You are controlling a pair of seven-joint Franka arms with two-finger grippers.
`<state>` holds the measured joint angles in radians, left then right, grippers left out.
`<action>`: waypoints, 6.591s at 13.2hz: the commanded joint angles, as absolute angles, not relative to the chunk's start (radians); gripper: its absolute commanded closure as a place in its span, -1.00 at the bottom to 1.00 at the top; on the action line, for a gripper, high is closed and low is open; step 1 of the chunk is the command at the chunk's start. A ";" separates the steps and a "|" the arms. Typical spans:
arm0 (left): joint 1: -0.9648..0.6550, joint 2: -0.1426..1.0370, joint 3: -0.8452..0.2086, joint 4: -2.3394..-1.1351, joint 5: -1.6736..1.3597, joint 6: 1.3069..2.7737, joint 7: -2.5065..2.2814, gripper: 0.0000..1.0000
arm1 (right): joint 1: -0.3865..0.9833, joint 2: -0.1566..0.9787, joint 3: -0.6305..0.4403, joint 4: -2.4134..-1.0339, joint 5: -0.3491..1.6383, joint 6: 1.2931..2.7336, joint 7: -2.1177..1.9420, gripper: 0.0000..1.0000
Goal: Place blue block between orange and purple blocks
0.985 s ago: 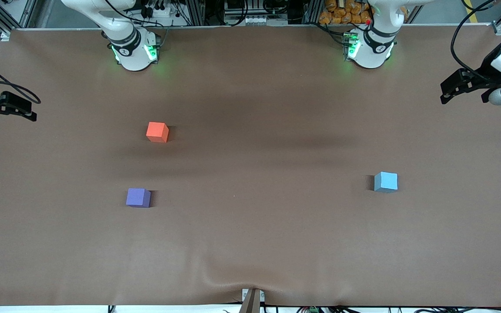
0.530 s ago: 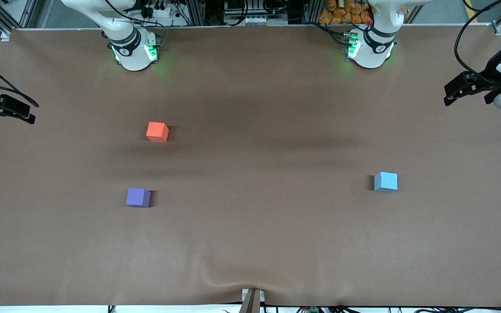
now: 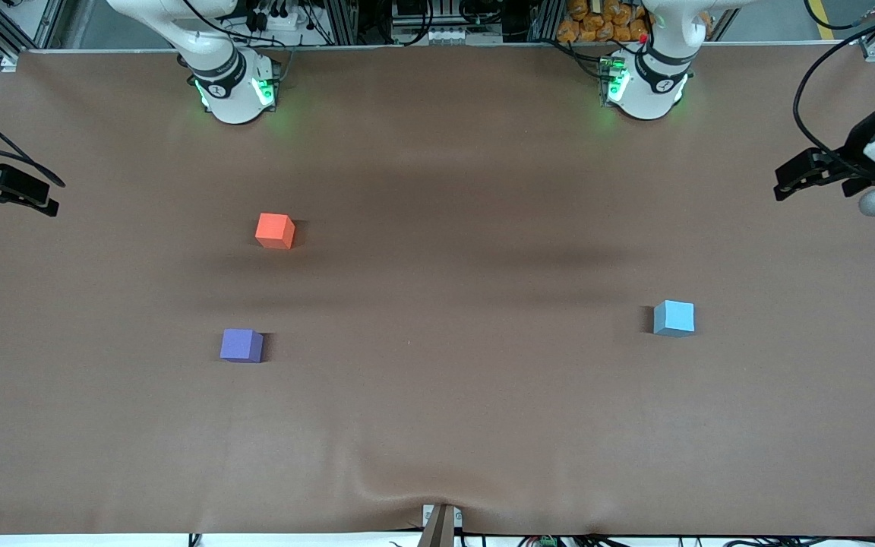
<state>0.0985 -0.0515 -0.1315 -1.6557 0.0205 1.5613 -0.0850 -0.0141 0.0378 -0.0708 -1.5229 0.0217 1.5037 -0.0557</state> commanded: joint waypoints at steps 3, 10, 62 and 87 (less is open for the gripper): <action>0.114 -0.051 -0.137 -1.641 0.021 1.586 -0.080 -1.00 | -0.012 0.031 -0.060 -1.511 0.035 1.493 -0.054 -1.00; 0.115 -0.052 -0.140 -1.638 0.015 1.605 -0.072 -1.00 | -0.012 0.029 -0.060 -1.513 0.035 1.493 -0.054 -1.00; 0.107 0.015 -0.160 -1.934 0.008 1.930 -0.069 -1.00 | -0.006 0.029 -0.061 -1.519 0.035 1.486 -0.049 -1.00; 0.115 0.322 -0.160 -2.066 0.018 2.381 -0.015 -1.00 | -0.003 0.029 -0.060 -1.514 0.035 1.476 -0.043 -1.00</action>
<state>0.1072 0.3074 -0.1552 -2.0759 0.0205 2.3657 -0.0356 -0.0065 0.0371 -0.0594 -1.5212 0.0227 1.4901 -0.0556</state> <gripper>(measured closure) 0.000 0.000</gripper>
